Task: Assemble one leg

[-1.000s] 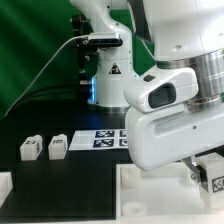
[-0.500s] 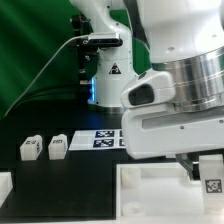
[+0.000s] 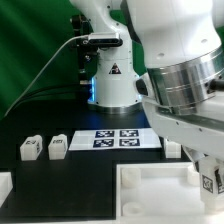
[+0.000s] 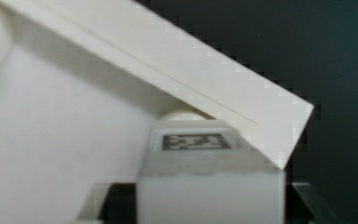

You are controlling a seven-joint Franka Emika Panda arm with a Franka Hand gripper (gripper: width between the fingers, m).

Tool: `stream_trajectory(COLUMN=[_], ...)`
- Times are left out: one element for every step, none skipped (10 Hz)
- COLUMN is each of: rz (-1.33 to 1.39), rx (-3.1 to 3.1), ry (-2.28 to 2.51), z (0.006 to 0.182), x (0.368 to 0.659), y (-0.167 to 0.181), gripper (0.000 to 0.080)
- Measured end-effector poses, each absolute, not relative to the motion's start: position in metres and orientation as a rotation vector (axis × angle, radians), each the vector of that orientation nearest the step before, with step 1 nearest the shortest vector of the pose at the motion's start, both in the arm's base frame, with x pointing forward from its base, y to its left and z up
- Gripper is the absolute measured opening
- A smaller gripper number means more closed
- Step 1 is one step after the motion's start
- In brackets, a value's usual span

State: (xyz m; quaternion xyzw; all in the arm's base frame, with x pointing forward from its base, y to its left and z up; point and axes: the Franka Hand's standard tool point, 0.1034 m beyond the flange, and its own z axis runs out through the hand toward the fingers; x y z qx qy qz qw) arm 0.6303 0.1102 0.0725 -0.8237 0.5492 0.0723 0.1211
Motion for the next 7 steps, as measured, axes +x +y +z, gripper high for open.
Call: stream_trajectory(rz=[0.224,0.229,0.226,0.226,0.222,0.210,0.173], rx=[-2.360,-2.342,-2.359,-2.362,-2.379,-2.428,-2.508], ry=[1.664,1.691,1.666,1.662,1.634,1.554,1.409], z=[0.0719,0.0719,0.0719,0.0719,0.0719,0.0717,0.0695], x=[0.6297,0.6295,0.6295,0.6294,0.6293,0.6291,0.6280], y=[0.1111,0.1119,0.1120,0.1125,0.1129,0.1132,0.1150], gripper=[0.0295,0.0295,0.0346,0.0346,0.0517,0.0608,0.0608])
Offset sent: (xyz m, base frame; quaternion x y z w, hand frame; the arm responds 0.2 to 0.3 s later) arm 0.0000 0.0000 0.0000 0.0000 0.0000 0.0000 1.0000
